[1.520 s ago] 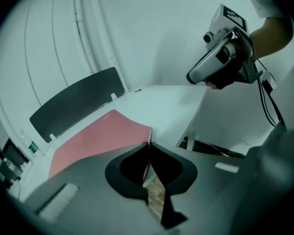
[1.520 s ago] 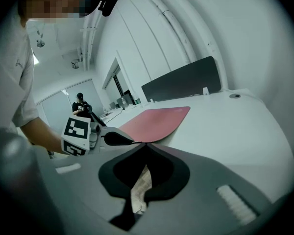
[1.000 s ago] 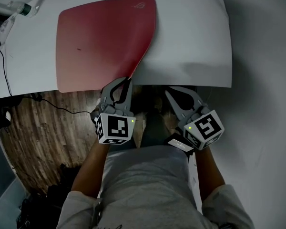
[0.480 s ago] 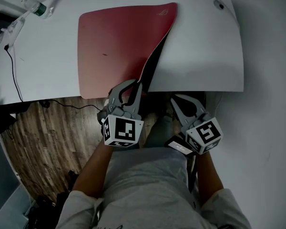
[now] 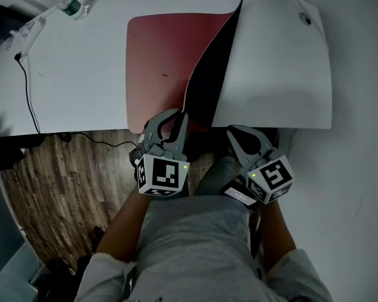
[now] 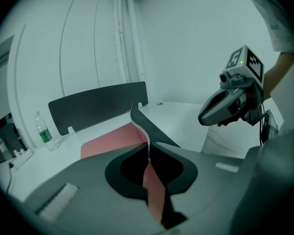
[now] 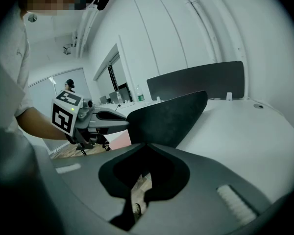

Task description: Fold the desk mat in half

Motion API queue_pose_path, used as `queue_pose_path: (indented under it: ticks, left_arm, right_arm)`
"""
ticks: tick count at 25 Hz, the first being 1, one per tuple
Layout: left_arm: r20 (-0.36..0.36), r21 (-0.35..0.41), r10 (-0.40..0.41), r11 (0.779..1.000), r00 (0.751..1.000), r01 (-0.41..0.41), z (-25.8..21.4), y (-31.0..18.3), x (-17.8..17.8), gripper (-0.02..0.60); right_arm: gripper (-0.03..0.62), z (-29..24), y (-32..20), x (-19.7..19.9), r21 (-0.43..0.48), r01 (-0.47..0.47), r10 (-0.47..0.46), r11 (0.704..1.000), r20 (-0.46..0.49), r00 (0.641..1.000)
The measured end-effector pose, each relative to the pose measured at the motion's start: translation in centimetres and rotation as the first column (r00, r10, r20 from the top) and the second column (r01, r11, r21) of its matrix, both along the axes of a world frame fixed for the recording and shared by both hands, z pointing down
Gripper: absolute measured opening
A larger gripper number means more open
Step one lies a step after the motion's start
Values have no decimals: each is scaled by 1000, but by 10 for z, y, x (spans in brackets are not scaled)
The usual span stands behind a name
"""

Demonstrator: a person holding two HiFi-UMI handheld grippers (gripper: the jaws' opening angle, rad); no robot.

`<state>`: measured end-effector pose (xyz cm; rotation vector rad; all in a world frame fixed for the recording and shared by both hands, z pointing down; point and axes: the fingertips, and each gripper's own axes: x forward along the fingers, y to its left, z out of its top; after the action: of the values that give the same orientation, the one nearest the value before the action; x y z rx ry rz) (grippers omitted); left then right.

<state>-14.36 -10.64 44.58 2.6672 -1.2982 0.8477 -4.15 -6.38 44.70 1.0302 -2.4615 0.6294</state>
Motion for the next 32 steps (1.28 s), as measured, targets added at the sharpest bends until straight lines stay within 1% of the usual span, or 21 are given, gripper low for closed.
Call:
queue_pose_path:
  ticks: [4,11,16,22,26,32]
  left_arm:
    - [-15,-16,-27,1000,1000,27,4,0,-22,37]
    - [-12,-49,-78,996,997,77,18,7,-58,38]
    - [-2,-107,-126,986,992,125,41,10,-87,43]
    - [6,-142,-172,975,985,171,56,23,-113,43]
    - [2,-154,-197,969,980,195,61,29,-127,43]
    - [-4,-165,-214,964,977,211,65,35,-137,43]
  right_arm:
    - [7,-1,-4,-20,-1,22,-22,1000,-8,1000]
    - [8,-2,-8,-46,1,49,-49,999,-12,999]
    - [6,0,-10,-61,1,65,-65,998,-22,998]
    - [7,5,-4,-77,-11,91,-91,996,-23,996]
    - [6,7,-2,-88,-14,105,-106,994,-24,994]
    - [8,11,2,-100,-23,124,-125,992,-26,992]
